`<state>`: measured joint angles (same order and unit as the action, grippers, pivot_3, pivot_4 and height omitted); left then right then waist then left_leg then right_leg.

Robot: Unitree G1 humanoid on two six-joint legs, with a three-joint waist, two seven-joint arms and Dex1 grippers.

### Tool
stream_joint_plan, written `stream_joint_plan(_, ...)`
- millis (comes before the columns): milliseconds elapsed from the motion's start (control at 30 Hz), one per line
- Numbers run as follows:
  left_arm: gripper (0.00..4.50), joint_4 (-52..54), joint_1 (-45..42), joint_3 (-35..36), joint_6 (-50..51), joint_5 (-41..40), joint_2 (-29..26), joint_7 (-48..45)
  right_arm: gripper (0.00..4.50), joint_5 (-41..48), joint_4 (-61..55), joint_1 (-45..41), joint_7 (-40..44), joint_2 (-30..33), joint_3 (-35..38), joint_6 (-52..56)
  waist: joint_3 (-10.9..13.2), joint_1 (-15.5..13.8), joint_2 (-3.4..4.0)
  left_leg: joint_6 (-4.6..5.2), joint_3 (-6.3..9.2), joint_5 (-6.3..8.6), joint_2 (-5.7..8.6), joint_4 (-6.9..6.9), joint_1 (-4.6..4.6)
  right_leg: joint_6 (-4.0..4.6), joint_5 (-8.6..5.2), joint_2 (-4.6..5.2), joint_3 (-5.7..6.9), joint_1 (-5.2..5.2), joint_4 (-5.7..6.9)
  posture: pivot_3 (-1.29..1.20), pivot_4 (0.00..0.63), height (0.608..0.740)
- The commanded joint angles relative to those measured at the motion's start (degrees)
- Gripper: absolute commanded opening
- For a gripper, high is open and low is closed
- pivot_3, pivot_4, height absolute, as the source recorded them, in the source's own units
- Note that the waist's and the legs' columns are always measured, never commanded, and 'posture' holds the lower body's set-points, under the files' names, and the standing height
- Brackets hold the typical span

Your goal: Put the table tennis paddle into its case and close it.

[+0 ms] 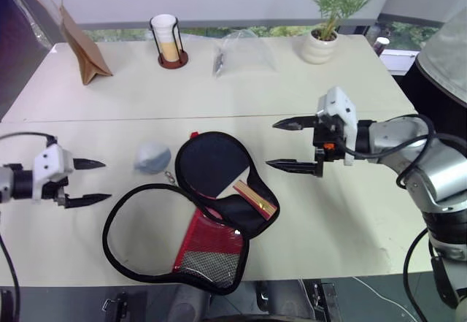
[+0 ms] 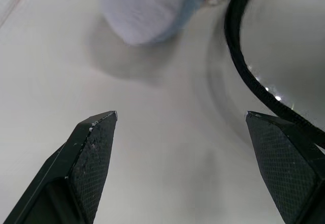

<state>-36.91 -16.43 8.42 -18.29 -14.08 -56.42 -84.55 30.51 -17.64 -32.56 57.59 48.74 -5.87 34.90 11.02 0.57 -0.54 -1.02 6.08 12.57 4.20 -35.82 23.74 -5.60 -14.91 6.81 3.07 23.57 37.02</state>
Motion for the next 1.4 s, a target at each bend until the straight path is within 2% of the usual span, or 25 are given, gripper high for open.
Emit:
stream_joint_plan(33, 4.18, -1.30, -0.23, -0.82, -7.74, 1.75, 2.20, 1.47, 4.44, 0.08, -1.84, -0.10, -0.53, 0.66, 2.92, 0.60, 0.00, -0.02, 0.00, 0.00, 0.00, 0.00, 0.00, -0.01, 0.00, 0.00, 0.00, 0.00, 0.00, 0.00, 0.02, 0.00, 0.150, 0.740)
stream_joint_plan(200, 4.18, -4.00, -1.34, -2.71, -15.68, 3.78, 4.70, 2.47, 4.44, 0.43, -3.12, 0.63, -0.88, 1.17, 4.20, 1.96, -0.02, -0.14, 0.03, 0.00, 0.00, 0.00, 0.01, -0.06, 0.00, 0.01, 0.01, 0.00, 0.01, -0.02, 0.04, 0.00, 0.150, 0.740)
stream_joint_plan(300, 4.18, -0.49, 0.43, -3.22, -13.34, 1.07, 5.64, 0.57, 4.44, 0.51, -3.78, 1.22, -1.08, 1.53, 5.09, 2.74, -0.03, -0.12, 0.03, 0.00, 0.00, 0.00, 0.01, -0.07, -0.01, 0.01, 0.02, 0.00, 0.01, -0.04, 0.05, 0.00, 0.150, 0.740)
stream_joint_plan(400, 4.18, 6.30, 2.72, -2.66, -3.53, -3.79, 5.02, -1.73, 4.44, 0.42, -4.06, 1.73, -1.19, 1.86, 5.71, 3.02, -0.02, 0.07, 0.03, 0.00, 0.00, 0.00, 0.02, -0.08, -0.01, 0.01, 0.02, -0.01, 0.01, -0.05, 0.03, 0.00, 0.150, 0.740)
stream_joint_plan(600, 4.18, 26.84, 12.33, -1.71, 27.79, -15.80, -1.14, -5.74, 4.44, 0.01, -3.68, 1.78, -1.41, 1.88, 6.49, 3.02, -0.01, 0.49, 0.03, 0.01, 0.02, 0.00, -0.03, -0.05, -0.01, 0.02, 0.01, -0.03, -0.02, -0.01, 0.05, 0.00, 0.150, 0.740)
stream_joint_plan(700, 4.18, 33.52, 15.58, -0.78, 37.27, -20.07, -3.54, -5.96, 4.44, -0.50, -2.76, 1.27, -1.34, 2.34, 6.84, 2.65, 0.00, 0.33, 0.08, 0.00, 0.05, 0.00, -0.06, -0.04, -0.02, 0.04, 0.00, -0.04, -0.06, -0.01, 0.05, 0.00, 0.150, 0.740)
stream_joint_plan(833, 4.18, 37.59, 16.32, -0.09, 45.06, -23.42, -3.51, -4.17, 4.44, -1.22, -1.06, 0.32, -0.90, 3.49, 7.80, 2.07, 0.01, 0.04, 0.08, 0.00, 0.05, 0.00, -0.04, -0.04, -0.01, 0.05, -0.01, -0.02, -0.07, -0.03, 0.03, 0.00, 0.150, 0.740)
stream_joint_plan(1000, 4.18, 40.79, 13.40, 0.84, 53.62, -28.81, 0.91, 1.55, 4.44, 1.92, 0.98, -3.30, 0.60, 7.04, 11.76, 6.13, 0.03, -0.02, 0.13, 0.00, 0.04, 0.00, -0.02, -0.05, 0.00, 0.05, 0.00, 0.00, -0.06, -0.03, 0.01, 0.00, 0.150, 0.740)
stream_joint_plan(1167, 4.18, 42.04, 8.43, 0.71, 58.07, -31.70, 6.70, 7.61, 4.44, 6.15, -1.79, -2.54, 2.92, 10.72, 15.44, 10.00, 0.02, -0.03, 0.11, 0.01, 0.05, 0.00, -0.03, -0.04, 0.00, 0.04, 0.00, -0.02, -0.05, -0.04, 0.02, 0.00, 0.150, 0.740)
stream_joint_plan(1300, 4.18, 42.56, 3.95, -0.68, 59.84, -31.74, 11.38, 12.16, 4.44, 7.83, -3.71, -1.17, 3.30, 12.22, 17.06, 11.60, 0.02, -0.11, 0.09, 0.01, 0.05, 0.00, -0.01, -0.09, 0.00, 0.03, 0.01, -0.02, -0.04, -0.08, 0.01, 0.00, 0.150, 0.740)
stream_joint_plan(1400, 4.18, 41.31, -1.33, -2.68, 60.13, -30.69, 17.03, 17.10, 4.44, 8.07, -4.79, -0.62, 1.79, 11.99, 17.44, 12.30, 0.02, -0.27, 0.09, 0.01, 0.04, 0.00, 0.01, -0.13, 0.00, 0.03, 0.01, -0.02, -0.05, -0.11, 0.02, 0.00, 0.150, 0.740)
